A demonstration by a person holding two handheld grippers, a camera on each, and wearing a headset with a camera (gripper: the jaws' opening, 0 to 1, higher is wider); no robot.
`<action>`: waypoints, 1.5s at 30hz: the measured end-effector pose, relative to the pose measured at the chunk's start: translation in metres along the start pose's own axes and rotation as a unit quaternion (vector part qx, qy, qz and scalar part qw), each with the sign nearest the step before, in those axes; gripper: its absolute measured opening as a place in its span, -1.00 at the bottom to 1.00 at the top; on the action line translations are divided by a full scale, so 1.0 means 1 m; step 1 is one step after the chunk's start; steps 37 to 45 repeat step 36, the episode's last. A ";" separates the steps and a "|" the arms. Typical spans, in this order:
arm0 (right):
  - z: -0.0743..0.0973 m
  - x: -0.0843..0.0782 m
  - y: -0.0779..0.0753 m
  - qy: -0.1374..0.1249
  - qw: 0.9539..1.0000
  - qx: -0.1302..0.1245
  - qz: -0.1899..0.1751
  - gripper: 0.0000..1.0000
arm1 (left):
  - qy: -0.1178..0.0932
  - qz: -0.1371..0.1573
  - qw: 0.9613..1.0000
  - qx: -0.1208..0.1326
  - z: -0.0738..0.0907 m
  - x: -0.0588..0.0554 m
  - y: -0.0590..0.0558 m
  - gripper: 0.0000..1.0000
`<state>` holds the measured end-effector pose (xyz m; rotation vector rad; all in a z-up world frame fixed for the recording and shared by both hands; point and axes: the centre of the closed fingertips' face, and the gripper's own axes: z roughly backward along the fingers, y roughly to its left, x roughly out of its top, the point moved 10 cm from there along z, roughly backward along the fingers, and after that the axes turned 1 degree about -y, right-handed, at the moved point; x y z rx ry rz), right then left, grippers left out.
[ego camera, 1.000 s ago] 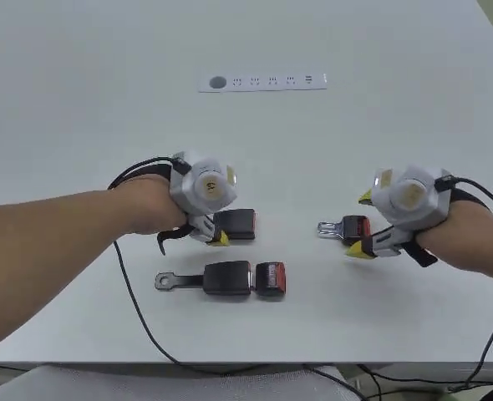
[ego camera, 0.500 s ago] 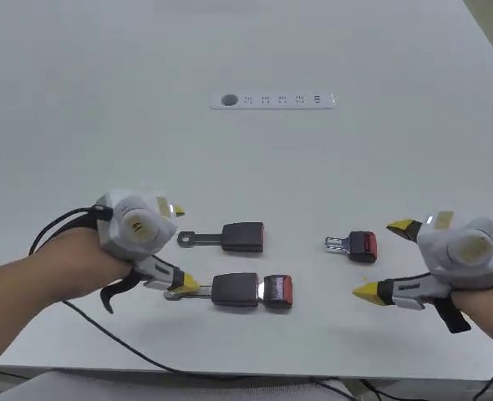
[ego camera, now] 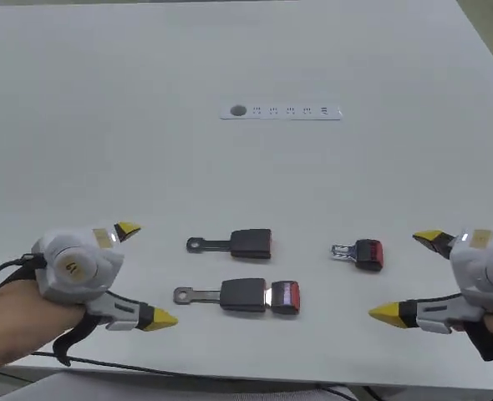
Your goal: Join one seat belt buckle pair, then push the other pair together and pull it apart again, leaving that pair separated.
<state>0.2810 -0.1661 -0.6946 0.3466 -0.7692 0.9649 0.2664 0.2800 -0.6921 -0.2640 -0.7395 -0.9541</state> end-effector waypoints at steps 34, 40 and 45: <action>0.018 -0.004 0.011 -0.027 1.000 -0.013 0.007 1.00 | 0.007 0.033 0.999 0.040 0.030 -0.022 -0.016 1.00; 0.018 -0.003 0.013 -0.030 0.999 -0.012 0.007 1.00 | 0.009 0.033 0.999 0.040 0.030 -0.023 -0.017 1.00; 0.018 -0.003 0.013 -0.030 0.999 -0.012 0.007 1.00 | 0.009 0.033 0.999 0.040 0.030 -0.023 -0.017 1.00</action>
